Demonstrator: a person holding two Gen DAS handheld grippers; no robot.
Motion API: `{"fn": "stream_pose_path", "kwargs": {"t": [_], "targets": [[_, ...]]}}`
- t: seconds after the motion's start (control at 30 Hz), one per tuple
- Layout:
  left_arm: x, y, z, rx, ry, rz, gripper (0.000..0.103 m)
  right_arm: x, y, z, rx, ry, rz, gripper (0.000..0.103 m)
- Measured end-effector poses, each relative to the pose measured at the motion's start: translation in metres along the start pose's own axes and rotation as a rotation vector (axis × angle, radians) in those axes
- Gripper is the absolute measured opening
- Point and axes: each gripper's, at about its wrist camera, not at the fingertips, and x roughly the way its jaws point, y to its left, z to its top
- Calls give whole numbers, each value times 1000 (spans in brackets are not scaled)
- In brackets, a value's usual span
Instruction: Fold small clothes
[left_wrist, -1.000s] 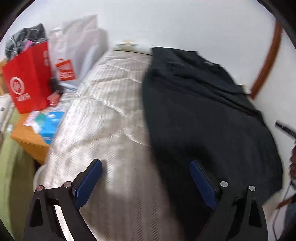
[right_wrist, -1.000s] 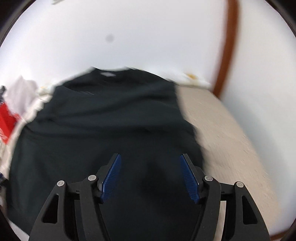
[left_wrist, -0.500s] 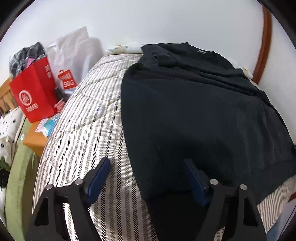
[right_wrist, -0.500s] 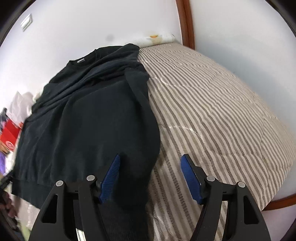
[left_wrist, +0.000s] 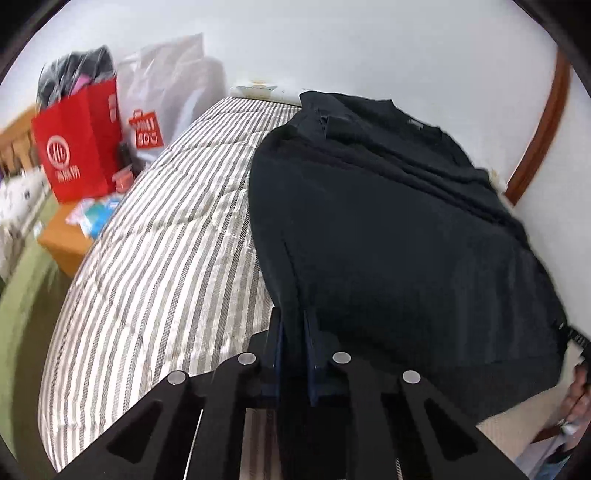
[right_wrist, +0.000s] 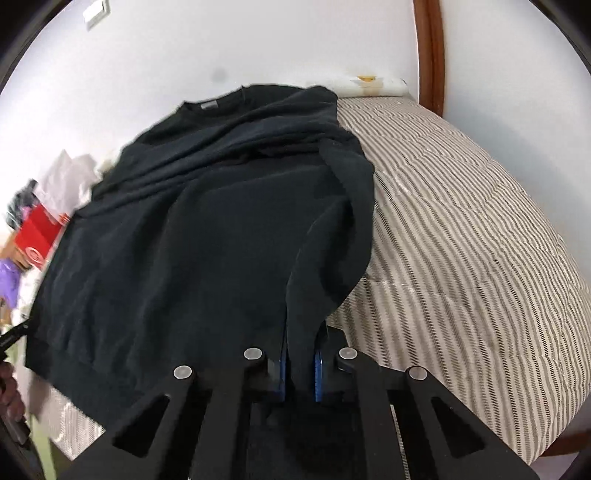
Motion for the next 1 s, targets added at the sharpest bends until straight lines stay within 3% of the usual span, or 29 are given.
{"fn": "stream_pose_path", "kwargs": {"t": [0.3, 0.5, 0.77, 1.0], "targets": [[-53, -13, -24, 32, -45, -106, 9, -47, -11, -13, -31, -64, -8, 10], [-85, -16, -34, 57, -76, -166, 9, -74, -17, -21, 15, -94, 26, 10], [-107, -19, 2, 59, -184, -171, 9, -94, -10, 18, 21, -212, 84, 10], [-99, -28, 54, 71, -268, -131, 9, -92, -3, 75, 16, -296, 110, 10]]}}
